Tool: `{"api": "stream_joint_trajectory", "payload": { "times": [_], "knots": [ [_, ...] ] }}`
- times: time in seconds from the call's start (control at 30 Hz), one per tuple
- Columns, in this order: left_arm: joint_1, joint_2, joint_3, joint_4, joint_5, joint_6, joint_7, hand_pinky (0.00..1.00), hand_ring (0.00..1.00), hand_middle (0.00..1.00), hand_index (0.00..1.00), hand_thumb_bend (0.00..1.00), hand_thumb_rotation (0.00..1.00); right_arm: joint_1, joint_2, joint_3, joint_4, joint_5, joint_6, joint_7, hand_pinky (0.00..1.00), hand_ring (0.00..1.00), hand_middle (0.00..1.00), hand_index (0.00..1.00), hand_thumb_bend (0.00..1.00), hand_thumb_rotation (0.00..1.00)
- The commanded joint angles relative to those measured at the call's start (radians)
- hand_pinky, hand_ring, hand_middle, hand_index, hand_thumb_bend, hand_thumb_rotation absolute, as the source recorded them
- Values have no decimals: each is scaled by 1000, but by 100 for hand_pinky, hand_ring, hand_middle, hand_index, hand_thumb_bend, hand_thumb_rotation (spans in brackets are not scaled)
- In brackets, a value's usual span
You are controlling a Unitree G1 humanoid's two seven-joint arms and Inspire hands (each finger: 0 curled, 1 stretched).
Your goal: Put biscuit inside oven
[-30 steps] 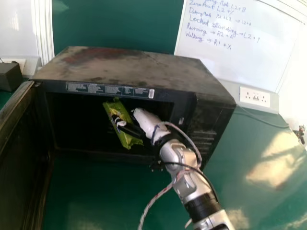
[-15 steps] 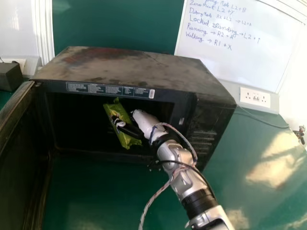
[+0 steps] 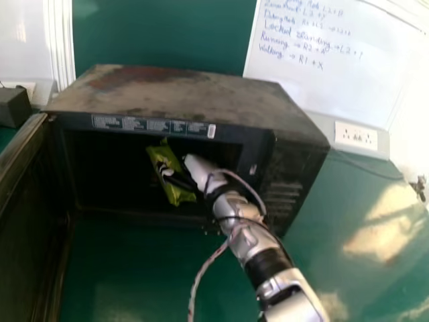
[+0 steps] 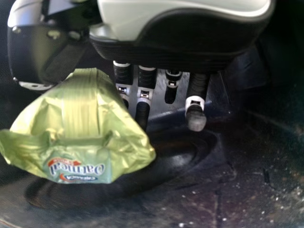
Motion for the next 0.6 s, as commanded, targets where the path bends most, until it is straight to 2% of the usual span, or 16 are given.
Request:
{"api": "stream_joint_trajectory", "payload": {
  "times": [0.0,0.23,0.43,0.57],
  "knots": [
    [16,-29,-12,6,-16,-3,-6,57,70,75,77,78,48,-52,22,5,45,10,-12,-31,8,41,48,50,50,0],
    [24,-35,-22,3,-24,-5,-8,43,57,67,76,78,45,-90,54,-15,133,47,-11,-76,8,41,48,50,50,0],
    [21,-33,-18,7,-8,-18,-7,52,64,72,77,77,47,-108,65,-9,176,52,-6,-96,9,41,48,50,50,0],
    [25,-32,-22,8,-18,-15,-10,52,64,70,76,76,48,-113,69,3,194,43,-15,-108,9,41,48,50,50,0]
  ]
}}
